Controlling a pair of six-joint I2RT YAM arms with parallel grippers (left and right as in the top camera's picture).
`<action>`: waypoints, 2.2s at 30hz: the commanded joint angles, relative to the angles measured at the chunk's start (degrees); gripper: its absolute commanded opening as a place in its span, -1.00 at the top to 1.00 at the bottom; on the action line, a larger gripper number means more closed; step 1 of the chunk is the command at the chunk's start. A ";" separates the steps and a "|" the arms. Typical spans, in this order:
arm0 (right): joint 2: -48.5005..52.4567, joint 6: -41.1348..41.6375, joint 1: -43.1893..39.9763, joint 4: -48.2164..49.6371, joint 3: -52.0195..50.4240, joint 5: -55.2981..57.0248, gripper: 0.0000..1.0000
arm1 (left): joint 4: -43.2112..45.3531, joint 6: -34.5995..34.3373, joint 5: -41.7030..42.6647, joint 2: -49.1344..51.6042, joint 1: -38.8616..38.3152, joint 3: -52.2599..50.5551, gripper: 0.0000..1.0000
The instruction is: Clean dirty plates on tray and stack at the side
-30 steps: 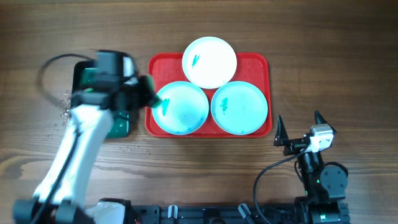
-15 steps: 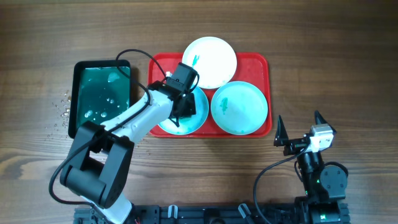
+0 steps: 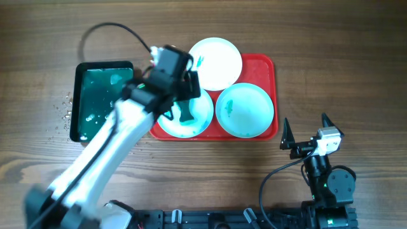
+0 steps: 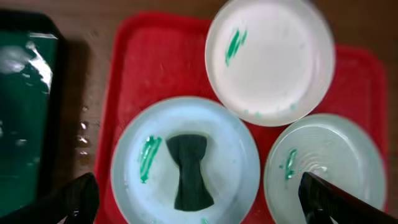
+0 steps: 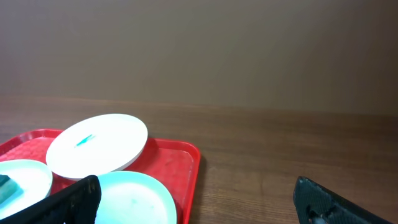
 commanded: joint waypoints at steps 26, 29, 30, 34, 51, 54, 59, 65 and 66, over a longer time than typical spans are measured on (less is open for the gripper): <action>0.92 64.70 -0.33 24.02 7.96 -34.99 -0.99 | -10.88 -1.53 6.64 1.92 0.79 -5.99 -1.00; 9.20 44.48 -1.70 -4.37 25.83 -37.20 -0.99 | -10.88 -1.53 6.64 1.92 0.79 -5.99 -1.00; 13.60 37.42 -1.77 -14.27 32.13 -36.57 -0.99 | -10.88 -1.53 6.64 1.92 0.79 -5.99 -1.00; 42.07 14.47 -1.75 -57.11 63.69 -28.41 -0.99 | -10.21 -1.62 6.67 1.92 0.79 -5.99 -1.00; 94.88 13.94 12.22 -52.78 87.67 -21.24 -0.12 | -9.18 -6.27 7.10 1.97 0.76 -5.99 -1.00; 102.22 13.77 15.06 -49.64 87.67 -21.79 -0.10 | -9.16 -6.27 7.08 1.97 0.76 -6.01 -1.00; 113.83 6.86 18.56 -45.64 87.67 -24.98 0.17 | -8.50 -6.27 7.08 1.97 0.76 -6.01 -1.00; 119.69 3.02 19.98 -44.35 87.67 -24.92 0.21 | -7.91 -6.27 7.08 1.97 0.76 -6.01 -1.00; 120.06 2.54 20.13 -44.04 87.67 -24.96 0.21 | -7.85 -6.27 7.08 1.97 0.76 -6.01 -1.00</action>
